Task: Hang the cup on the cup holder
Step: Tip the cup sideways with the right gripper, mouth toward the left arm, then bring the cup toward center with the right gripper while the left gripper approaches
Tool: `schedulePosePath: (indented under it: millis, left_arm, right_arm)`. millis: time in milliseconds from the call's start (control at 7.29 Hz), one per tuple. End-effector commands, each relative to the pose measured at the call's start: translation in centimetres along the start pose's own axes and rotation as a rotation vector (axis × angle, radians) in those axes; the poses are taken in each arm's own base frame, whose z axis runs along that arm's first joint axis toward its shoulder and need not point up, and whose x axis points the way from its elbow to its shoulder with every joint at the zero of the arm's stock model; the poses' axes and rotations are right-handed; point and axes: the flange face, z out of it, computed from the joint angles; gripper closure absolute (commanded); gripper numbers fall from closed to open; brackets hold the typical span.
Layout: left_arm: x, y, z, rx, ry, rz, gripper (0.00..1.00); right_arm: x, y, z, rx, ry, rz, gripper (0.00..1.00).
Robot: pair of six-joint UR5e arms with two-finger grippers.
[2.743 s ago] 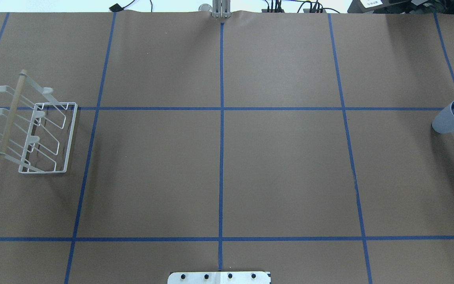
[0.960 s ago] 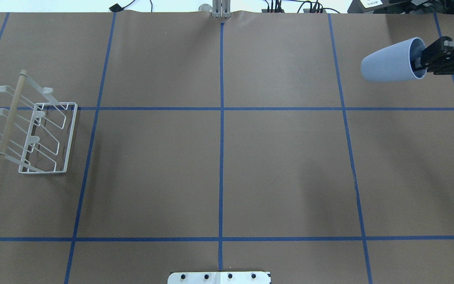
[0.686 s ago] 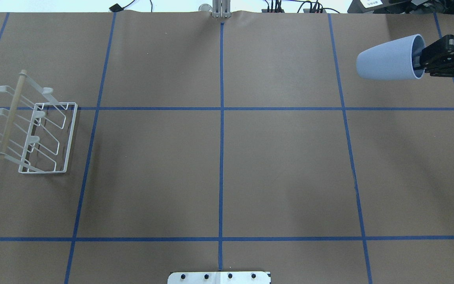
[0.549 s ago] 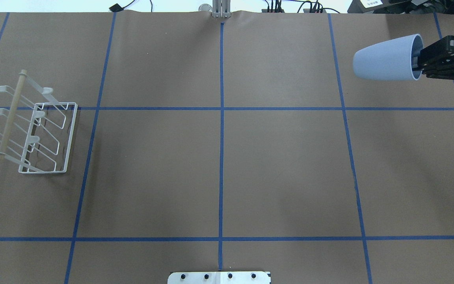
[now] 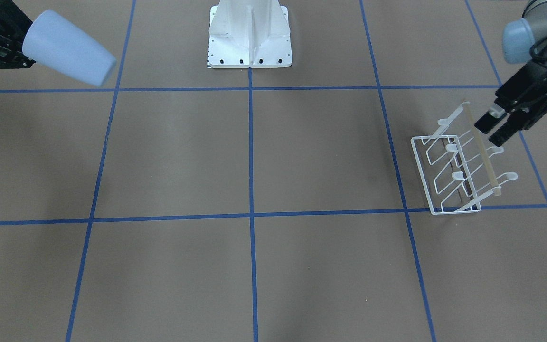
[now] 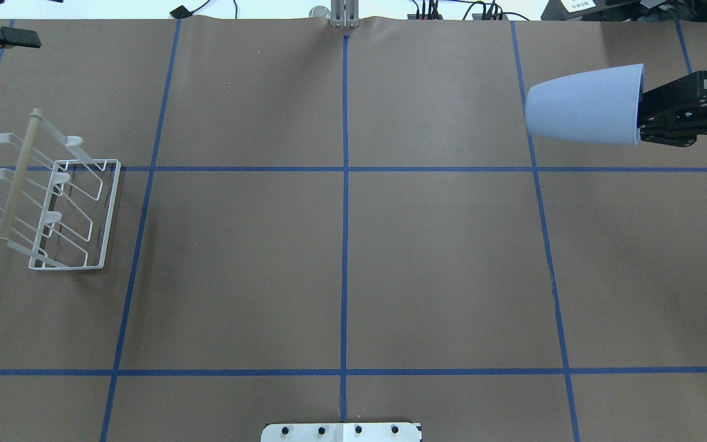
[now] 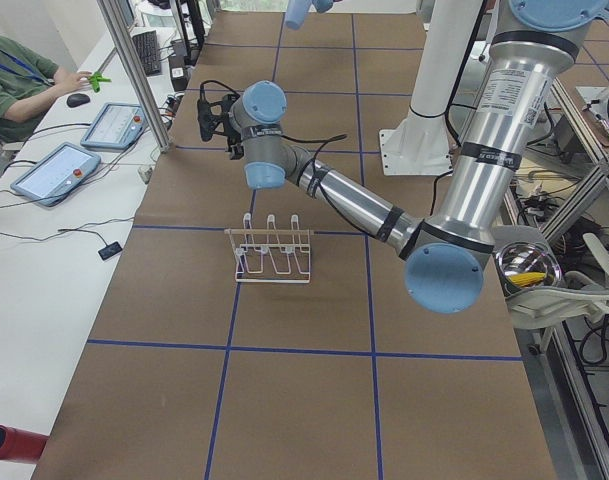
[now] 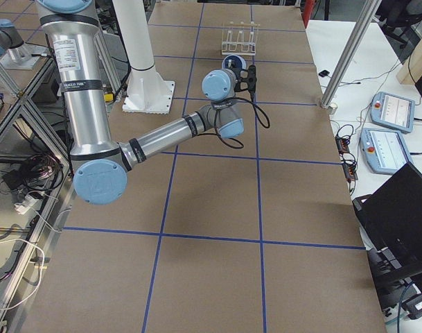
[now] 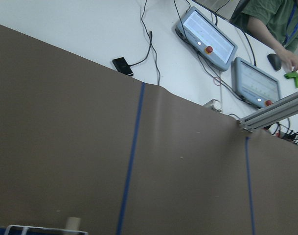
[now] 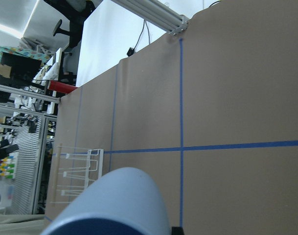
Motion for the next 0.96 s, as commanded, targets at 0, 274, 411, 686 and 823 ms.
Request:
schedulePosePath:
  millis: [0,274,411,686,823]
  left_arm:
    - [5.3,5.5,3.9,-0.074,0.185,-0.092,0.02]
    - [9.0,12.8,7.2,-0.056,0.456,-0.323,0.02]
    - [9.4,16.1,9.0,-0.026,0.568,-0.437,0.02]
    - [12.8,22.3,11.6,-0.039,0.670,-0.525,0.02]
    - [13.6,24.1,12.2,-0.074,0.679,-0.539,0.02]
  right_arm:
    - [-1.3,2.9,1.3,-0.032,-0.190,0.029,1.00]
    - [-2.3,3.9,1.9,-0.049,-0.226,0.023,1.00]
    - [-3.8,4.4,1.8,-0.032,-0.266,0.007,1.00]
    - [-5.3,5.2,4.5,-0.034,-0.341,0.019,1.00]
    - [-6.1,5.2,5.2,-0.045,-0.358,0.011,1.00]
